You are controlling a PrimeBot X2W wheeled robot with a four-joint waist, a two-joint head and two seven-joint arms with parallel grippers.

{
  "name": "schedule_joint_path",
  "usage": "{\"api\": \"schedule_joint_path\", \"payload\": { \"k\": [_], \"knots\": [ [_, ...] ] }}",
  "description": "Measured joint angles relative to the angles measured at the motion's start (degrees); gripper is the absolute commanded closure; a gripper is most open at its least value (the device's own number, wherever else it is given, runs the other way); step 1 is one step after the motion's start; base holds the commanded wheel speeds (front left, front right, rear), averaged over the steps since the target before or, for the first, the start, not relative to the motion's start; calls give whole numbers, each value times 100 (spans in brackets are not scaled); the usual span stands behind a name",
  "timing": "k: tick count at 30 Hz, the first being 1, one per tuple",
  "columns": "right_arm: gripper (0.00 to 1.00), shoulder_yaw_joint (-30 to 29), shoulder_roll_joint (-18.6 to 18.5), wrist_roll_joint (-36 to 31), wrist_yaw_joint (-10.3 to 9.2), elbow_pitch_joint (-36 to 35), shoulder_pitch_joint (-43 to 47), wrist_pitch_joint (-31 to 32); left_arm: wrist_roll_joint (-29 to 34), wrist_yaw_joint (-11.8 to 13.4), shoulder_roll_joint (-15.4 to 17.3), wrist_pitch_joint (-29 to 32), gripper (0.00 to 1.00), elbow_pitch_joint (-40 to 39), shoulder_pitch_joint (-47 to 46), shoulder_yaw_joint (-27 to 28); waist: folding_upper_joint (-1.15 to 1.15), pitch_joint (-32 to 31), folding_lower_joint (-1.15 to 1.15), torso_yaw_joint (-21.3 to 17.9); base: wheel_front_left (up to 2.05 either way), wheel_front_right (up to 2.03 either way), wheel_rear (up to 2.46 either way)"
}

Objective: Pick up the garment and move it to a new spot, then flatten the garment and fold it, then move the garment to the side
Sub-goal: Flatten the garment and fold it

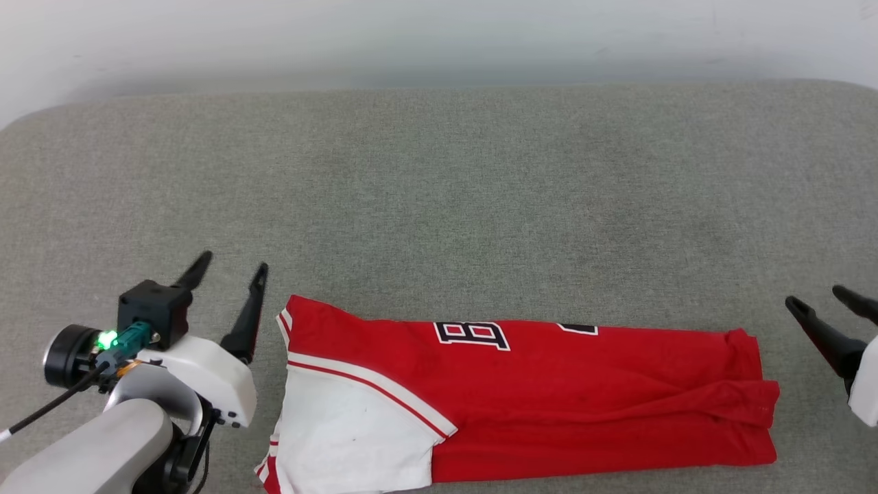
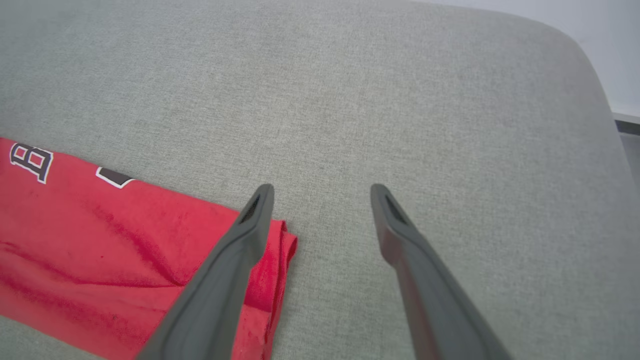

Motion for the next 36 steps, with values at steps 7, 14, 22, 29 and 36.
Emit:
{"api": "schedule_joint_path", "payload": {
  "k": [7,14,22,29,36],
  "knots": [
    [0,-564,564,0,-1,259,563,111,1104,733,-684,-52,0,-166,868,1614,0,81,0,7,0,0,0],
    [0,-592,1057,207,-1,523,881,432,2228,542,-1572,-57,0,-367,2020,3081,0,138,0,92,0,0,0],
    [0,-291,1346,485,-4,662,961,620,3231,65,-2453,-57,0,-348,2710,4008,0,116,0,206,0,0,0],
    [66,-101,1374,510,-12,772,923,677,4020,-141,-3140,-57,0,-388,3173,4689,0,43,0,237,0,0,0],
    [100,-21,1290,517,0,891,891,725,4668,-438,-3579,-57,0,-445,3555,5075,0,-74,0,220,0,0,0]
  ]
}}
